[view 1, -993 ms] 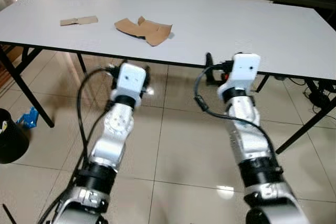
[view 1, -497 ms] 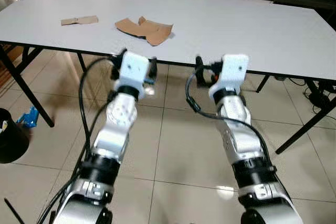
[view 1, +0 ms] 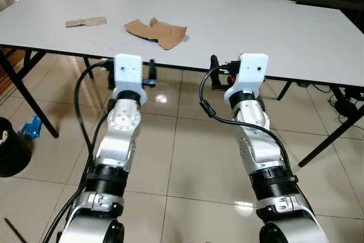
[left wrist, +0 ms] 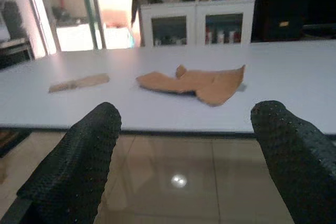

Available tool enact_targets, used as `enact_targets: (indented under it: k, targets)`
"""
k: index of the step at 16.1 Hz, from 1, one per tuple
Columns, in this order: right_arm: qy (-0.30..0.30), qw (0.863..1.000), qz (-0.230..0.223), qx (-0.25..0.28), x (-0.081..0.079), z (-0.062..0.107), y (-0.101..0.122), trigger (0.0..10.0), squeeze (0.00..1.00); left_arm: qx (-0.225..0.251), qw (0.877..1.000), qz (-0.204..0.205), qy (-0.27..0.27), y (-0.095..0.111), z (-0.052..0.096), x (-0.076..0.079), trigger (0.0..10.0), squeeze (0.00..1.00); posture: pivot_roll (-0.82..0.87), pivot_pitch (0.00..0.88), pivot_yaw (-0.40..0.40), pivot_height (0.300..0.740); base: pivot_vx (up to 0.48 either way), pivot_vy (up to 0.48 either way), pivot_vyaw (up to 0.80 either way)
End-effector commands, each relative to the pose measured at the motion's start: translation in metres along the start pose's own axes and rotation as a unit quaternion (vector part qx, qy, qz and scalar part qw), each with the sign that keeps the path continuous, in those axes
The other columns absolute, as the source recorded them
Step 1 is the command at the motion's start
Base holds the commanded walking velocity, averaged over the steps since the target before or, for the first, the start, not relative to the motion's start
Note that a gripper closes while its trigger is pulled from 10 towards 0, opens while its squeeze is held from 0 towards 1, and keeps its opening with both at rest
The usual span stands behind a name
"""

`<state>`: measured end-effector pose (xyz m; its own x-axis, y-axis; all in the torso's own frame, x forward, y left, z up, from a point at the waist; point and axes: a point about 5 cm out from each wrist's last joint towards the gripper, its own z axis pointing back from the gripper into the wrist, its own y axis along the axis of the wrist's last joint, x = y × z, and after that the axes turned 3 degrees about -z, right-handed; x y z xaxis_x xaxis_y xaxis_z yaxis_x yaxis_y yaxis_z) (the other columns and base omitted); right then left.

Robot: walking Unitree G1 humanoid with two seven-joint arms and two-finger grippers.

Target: Picking trash to rubbish bin

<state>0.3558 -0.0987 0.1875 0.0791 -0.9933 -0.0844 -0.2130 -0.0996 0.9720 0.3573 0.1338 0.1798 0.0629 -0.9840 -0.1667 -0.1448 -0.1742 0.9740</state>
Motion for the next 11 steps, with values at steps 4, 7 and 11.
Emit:
enact_targets:
  k: [4, 7, 11]
  targets:
    - [-0.002, 1.000, 0.009, -0.005, 0.003, -0.004, 0.003, 10.0, 0.00, -0.009, 1.000, 0.009, -0.009, -0.003, 0.004, 0.003, 10.0, 0.00, -0.01, 0.039, -0.072, 0.740, 0.000, 0.000, 0.00]
    - [-0.003, 1.000, 0.008, -0.007, 0.004, -0.004, 0.002, 10.0, 0.00, -0.011, 1.000, 0.007, 0.003, -0.004, 0.005, -0.009, 10.0, 0.00, -0.01, 0.039, -0.077, 0.740, 0.192, 0.000, 0.00]
    - [-0.006, 1.000, 0.006, -0.014, 0.006, -0.004, -0.001, 10.0, 0.00, -0.019, 1.000, -0.003, 0.012, -0.007, 0.006, -0.017, 10.0, 0.00, -0.01, 0.034, -0.080, 0.740, 0.419, 0.000, 0.00]
